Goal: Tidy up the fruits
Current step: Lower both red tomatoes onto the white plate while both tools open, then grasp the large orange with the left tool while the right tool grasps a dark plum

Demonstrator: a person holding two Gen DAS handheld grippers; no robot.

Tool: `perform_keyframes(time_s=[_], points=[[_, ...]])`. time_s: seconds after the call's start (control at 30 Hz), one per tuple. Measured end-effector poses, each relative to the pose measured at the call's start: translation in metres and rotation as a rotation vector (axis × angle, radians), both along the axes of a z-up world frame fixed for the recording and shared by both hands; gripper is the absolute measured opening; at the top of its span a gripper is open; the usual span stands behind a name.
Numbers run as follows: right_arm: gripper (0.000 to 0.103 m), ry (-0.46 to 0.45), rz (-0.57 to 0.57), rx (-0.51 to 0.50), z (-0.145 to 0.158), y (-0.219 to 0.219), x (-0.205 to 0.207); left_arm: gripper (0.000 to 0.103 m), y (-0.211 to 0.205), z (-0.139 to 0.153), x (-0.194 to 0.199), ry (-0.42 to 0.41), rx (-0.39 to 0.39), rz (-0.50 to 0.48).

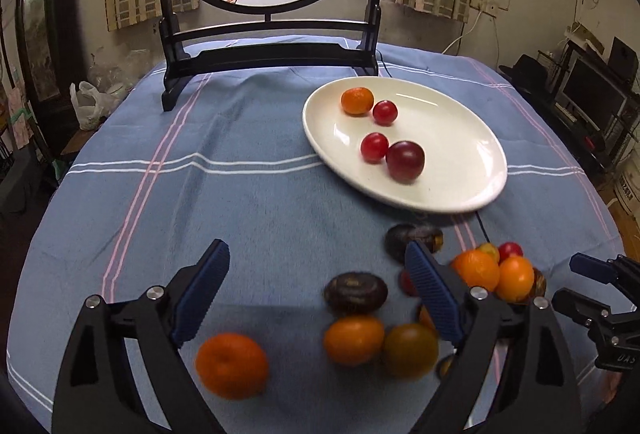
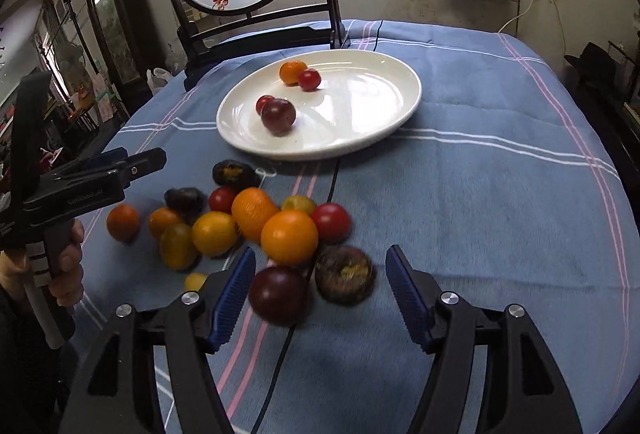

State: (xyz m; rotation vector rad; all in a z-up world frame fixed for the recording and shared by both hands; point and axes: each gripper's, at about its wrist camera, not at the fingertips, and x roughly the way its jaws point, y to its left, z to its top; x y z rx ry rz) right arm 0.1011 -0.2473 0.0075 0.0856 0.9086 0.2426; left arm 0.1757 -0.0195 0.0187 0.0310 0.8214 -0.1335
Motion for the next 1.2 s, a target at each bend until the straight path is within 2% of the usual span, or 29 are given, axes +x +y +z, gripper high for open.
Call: perform_keyframes(time_s=[0.13,0.27,0.4,0.53,0.63,0.73,0.77,0.83,1.1,1.17,1.2], points=[[0.068,0.037,0.024,-0.014,-0.015,0.014,-0.024,0.090,0.012,-0.008,-0.033,-0.011,0.031,-0.007],[0.068,0.078,0.025,-0.008,-0.028,0.024,-0.027,0.090,0.026,-0.015,-0.057,-0.012,0.030,0.010],[0.069,0.111,0.002,-0.018,-0.041,0.036,-0.020,0.090,0.039,-0.025,-0.066,0.024,0.024,0.022],[0.067,0.092,-0.024,-0.052,-0.042,0.045,-0.009,0.090,0.046,-0.034,-0.069,0.050,0.032,0.023],[0.062,0.088,-0.073,-0.034,-0.043,0.042,-0.001,0.090,0.052,-0.037,-0.066,0.064,0.027,0.026],[0.044,0.073,-0.096,-0.054,-0.043,0.040,0.000,0.090,0.052,-0.040,-0.060,0.081,0.038,0.016],[0.040,0.069,-0.089,-0.031,-0.043,0.038,-0.001,0.090,0.052,-0.041,-0.058,0.083,0.047,0.015],[0.040,0.077,-0.090,-0.014,-0.043,0.035,-0.002,0.089,0.051,-0.042,-0.054,0.086,0.052,0.013],[0.040,0.066,-0.071,0.023,-0.037,0.023,-0.019,0.068,0.047,-0.049,-0.038,0.126,0.071,0.014],[0.040,0.058,-0.066,0.035,-0.035,0.020,-0.024,0.051,0.048,-0.054,-0.033,0.157,0.053,0.009],[0.040,0.053,-0.063,0.042,-0.033,0.018,-0.026,0.048,0.049,-0.054,-0.032,0.157,0.046,0.013]])
